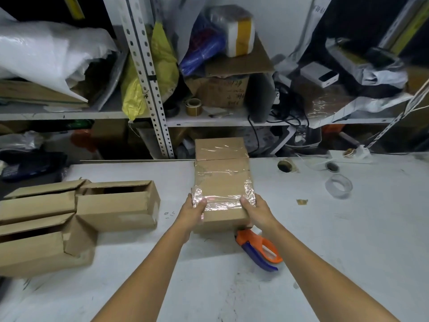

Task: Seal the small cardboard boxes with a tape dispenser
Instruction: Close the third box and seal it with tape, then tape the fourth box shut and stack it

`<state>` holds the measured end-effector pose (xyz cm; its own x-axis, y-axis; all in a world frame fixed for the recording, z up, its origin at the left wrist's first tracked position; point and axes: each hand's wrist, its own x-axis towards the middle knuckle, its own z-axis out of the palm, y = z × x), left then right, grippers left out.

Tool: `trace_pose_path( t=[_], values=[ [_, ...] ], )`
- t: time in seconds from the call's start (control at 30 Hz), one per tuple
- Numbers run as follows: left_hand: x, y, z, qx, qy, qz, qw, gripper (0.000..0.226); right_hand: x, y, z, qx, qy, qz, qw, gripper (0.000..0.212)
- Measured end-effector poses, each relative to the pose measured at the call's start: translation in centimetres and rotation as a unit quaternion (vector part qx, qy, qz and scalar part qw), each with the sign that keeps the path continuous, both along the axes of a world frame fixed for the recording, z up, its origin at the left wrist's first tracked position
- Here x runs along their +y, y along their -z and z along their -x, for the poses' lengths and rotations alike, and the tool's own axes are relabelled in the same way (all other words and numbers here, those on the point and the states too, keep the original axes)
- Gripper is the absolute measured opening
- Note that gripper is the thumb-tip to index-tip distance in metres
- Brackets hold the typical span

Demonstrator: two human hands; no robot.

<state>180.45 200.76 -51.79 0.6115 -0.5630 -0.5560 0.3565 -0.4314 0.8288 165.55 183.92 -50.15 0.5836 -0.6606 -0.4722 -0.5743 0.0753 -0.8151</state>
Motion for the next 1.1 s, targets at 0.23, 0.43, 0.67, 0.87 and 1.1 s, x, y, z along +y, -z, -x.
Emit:
trace_pose_path(
  t=[0.23,0.43,0.67,0.87,1.1],
  values=[
    [-0.3,0.1,1.5,-0.035,0.006,-0.028,0.999,0.043,-1.1,-0.2,0.5,0.05,-0.041,0.048,0.997,0.05],
    [-0.5,-1.1,2.0,-0.094,-0.038,-0.09,0.991,0.081,-2.2,-1.3,0.7,0.082,-0.103,0.076,0.988,0.049],
    [0.9,-4.7,3.3,-0.178,-0.053,-0.16,0.969,0.054,-3.5,-5.3,1.1,0.148,-0.201,0.218,0.943,0.044],
    [4.9,-8.3,4.9,-0.213,-0.049,-0.192,0.957,0.044,-3.9,-8.9,0.9,0.197,-0.269,0.368,0.868,0.022],
    [10.5,-11.1,4.1,-0.233,-0.04,-0.23,0.944,0.044,0.4,-10.9,-2.2,0.13,-0.343,0.35,0.862,0.022]
  ],
)
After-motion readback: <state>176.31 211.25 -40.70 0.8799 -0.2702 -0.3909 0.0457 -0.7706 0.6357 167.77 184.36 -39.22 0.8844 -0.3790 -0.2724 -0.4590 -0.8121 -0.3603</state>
